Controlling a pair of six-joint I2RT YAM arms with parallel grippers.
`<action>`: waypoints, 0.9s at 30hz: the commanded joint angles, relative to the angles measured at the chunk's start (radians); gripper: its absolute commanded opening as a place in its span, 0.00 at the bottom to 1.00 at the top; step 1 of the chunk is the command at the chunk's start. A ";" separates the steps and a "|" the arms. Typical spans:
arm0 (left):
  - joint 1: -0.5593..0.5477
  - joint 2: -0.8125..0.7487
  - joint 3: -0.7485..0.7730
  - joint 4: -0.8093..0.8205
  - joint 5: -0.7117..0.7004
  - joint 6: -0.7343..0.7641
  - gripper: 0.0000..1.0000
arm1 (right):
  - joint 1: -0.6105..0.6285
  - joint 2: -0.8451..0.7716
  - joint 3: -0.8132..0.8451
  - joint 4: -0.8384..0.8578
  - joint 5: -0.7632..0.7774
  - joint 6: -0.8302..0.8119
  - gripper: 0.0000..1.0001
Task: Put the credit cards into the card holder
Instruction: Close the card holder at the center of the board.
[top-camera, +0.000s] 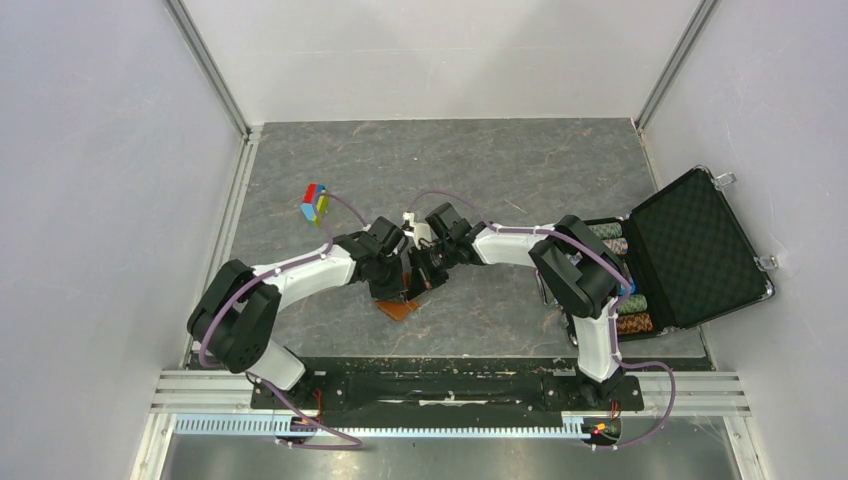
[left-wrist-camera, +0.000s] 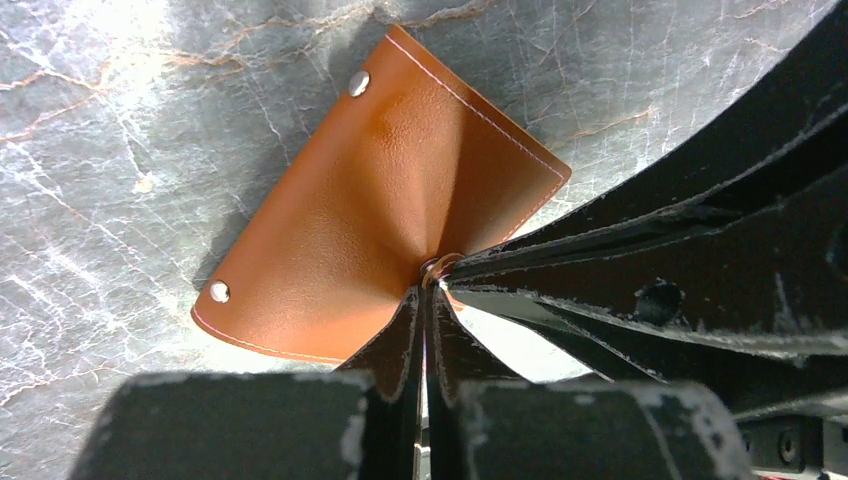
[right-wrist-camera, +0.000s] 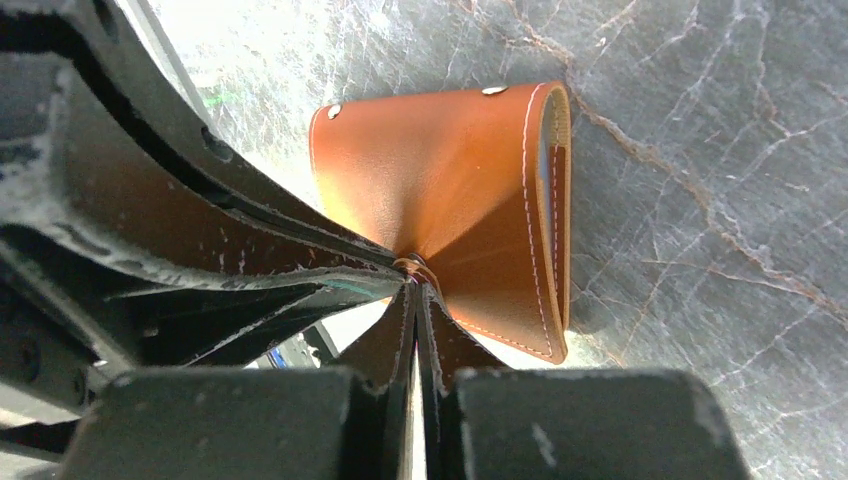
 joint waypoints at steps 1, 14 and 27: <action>0.015 0.065 -0.072 0.050 -0.062 0.010 0.02 | 0.029 0.049 0.015 -0.039 0.191 -0.084 0.00; 0.014 -0.144 0.025 -0.050 -0.124 0.034 0.42 | 0.027 0.072 0.005 -0.024 0.169 -0.073 0.00; 0.138 -0.272 -0.039 0.039 0.013 -0.024 0.61 | 0.025 0.029 0.078 -0.048 0.136 -0.076 0.02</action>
